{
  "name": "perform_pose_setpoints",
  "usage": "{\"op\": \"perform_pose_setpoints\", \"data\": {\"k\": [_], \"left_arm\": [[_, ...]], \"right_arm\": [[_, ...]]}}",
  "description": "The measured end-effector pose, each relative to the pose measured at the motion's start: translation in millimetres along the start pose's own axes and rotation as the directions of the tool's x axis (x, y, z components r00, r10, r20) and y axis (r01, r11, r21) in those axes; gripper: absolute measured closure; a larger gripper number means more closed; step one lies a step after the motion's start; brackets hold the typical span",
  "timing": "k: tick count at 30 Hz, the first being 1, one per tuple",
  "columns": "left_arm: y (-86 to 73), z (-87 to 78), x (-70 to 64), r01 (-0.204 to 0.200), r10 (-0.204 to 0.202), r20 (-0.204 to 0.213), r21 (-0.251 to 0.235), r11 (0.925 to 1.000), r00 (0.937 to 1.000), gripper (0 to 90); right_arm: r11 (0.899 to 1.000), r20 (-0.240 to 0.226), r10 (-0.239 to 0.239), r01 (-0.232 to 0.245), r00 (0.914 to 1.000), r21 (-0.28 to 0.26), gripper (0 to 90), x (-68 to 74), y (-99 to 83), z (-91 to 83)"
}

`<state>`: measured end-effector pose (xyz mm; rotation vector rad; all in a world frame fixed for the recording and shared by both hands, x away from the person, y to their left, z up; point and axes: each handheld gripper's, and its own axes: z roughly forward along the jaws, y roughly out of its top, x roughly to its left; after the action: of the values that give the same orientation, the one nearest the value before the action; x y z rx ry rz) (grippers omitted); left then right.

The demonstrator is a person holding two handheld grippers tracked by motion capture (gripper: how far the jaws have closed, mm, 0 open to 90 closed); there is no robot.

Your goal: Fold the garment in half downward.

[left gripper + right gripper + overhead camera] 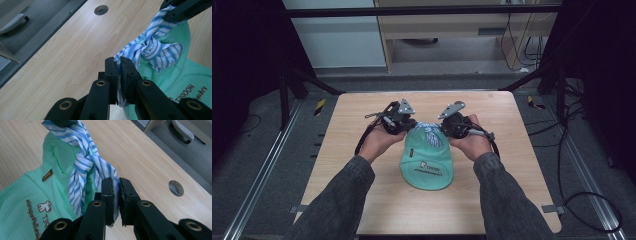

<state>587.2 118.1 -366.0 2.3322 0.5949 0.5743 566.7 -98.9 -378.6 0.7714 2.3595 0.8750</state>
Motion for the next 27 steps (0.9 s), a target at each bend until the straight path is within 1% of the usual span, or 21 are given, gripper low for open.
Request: {"op": "perform_pose_setpoints", "data": {"k": [1,3,5,8,9,12,15,20,27], "left_arm": [[0.6,0.6,-0.4,-0.002,0.002,-0.002,-0.004,1.0,1.0,84.8],[1.5,0.4,-3.0,-0.025,0.025,-0.011,0.002,0.9997,0.9996,84.8],[0.4,0.4,-6.7,-0.038,0.038,-0.022,0.001,0.9993,0.999,84.8],[-2.6,0.0,-12.0,-0.048,0.048,-0.028,-0.003,0.9989,0.9985,84.7],[-3.9,-0.5,-13.8,-0.055,0.055,-0.028,-0.004,0.9985,0.9981,84.7],[-8.3,-1.7,-19.0,-0.059,0.058,-0.027,-0.016,0.9981,0.9979,84.7],[-12.7,-2.0,-22.5,-0.064,0.063,-0.021,-0.019,0.9978,0.9978,84.7],[-18.6,-0.9,-25.3,-0.067,0.067,-0.01,-0.011,0.9977,0.9977,84.8],[-23.6,-5.2,-27.5,-0.069,0.069,-0.011,-0.012,0.9975,0.9975,84.9]], "right_arm": [[1.0,0.0,0.0,0.0,1.0,-0.003,82.8,-1.5,0.3,0.8],[1.0,0.007,-0.007,0.007,0.9999,-0.003,82.7,-3.2,-0.4,2.4],[1.0,0.008,-0.01,0.01,0.9999,-0.004,82.7,-2.5,-1.6,2.8],[1.0,0.007,-0.011,0.011,0.9999,-0.011,82.6,0.7,-6.5,2.9],[1.0,0.007,-0.018,0.018,0.9998,-0.01,82.5,1.5,-8.1,2.5],[1.0,0.008,-0.015,0.015,0.9999,-0.018,82.5,5.2,-12.9,1.7],[0.999,0.01,-0.025,0.025,0.9996,-0.021,82.4,8.7,-17.4,1.9],[0.999,0.006,-0.036,0.036,0.9993,-0.018,82.4,14.0,-22.3,3.1],[0.998,0.009,-0.062,0.062,0.9981,-0.018,82.2,20.4,-21.7,0.5]]}}
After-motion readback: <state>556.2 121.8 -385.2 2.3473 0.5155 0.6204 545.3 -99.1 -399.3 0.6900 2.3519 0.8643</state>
